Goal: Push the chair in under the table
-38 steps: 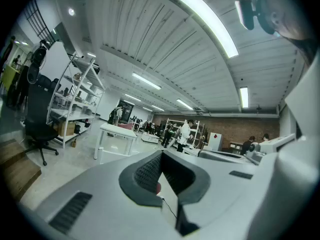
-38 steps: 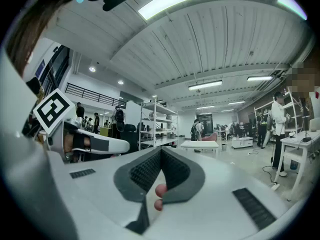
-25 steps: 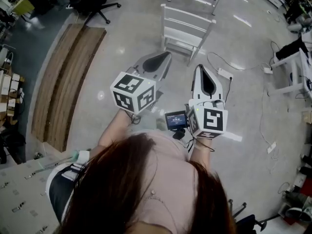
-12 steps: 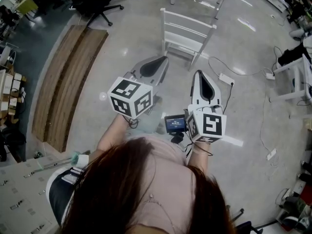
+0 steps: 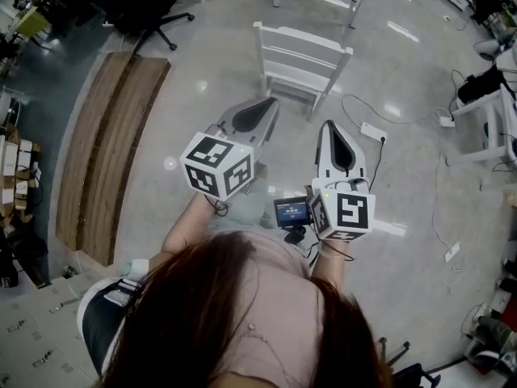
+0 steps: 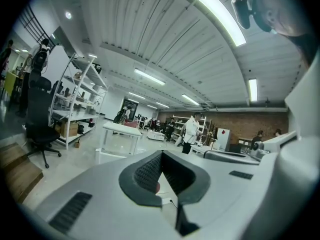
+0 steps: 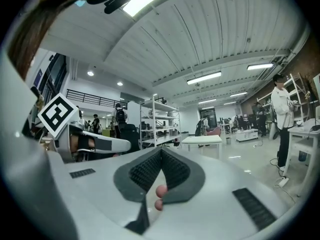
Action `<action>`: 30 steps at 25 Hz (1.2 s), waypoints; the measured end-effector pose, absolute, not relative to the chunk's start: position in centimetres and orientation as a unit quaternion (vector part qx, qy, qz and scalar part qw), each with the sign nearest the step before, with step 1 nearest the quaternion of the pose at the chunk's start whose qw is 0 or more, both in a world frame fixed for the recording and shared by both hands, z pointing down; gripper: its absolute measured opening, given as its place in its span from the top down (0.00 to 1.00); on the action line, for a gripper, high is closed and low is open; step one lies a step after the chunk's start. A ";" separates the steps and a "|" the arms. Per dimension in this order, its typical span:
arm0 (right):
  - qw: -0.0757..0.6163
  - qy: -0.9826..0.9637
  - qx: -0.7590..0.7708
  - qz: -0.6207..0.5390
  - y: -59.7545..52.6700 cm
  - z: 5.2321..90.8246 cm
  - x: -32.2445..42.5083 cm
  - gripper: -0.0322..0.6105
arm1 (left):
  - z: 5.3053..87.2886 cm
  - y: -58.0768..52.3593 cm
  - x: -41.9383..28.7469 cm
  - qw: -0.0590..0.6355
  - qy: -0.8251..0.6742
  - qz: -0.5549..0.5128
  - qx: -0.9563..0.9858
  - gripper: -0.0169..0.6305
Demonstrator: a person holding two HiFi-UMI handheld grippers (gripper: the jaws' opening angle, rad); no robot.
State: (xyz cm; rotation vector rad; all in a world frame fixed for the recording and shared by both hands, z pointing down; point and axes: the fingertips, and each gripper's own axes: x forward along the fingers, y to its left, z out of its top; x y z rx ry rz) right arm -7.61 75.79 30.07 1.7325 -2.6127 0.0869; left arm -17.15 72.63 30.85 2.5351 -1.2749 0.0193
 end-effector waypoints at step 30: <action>0.027 -0.817 0.576 0.021 59.0 30.6 -12.4 0.93 | 30.1 54.8 -22.7 0.158 -0.413 -0.027 0.897 0.96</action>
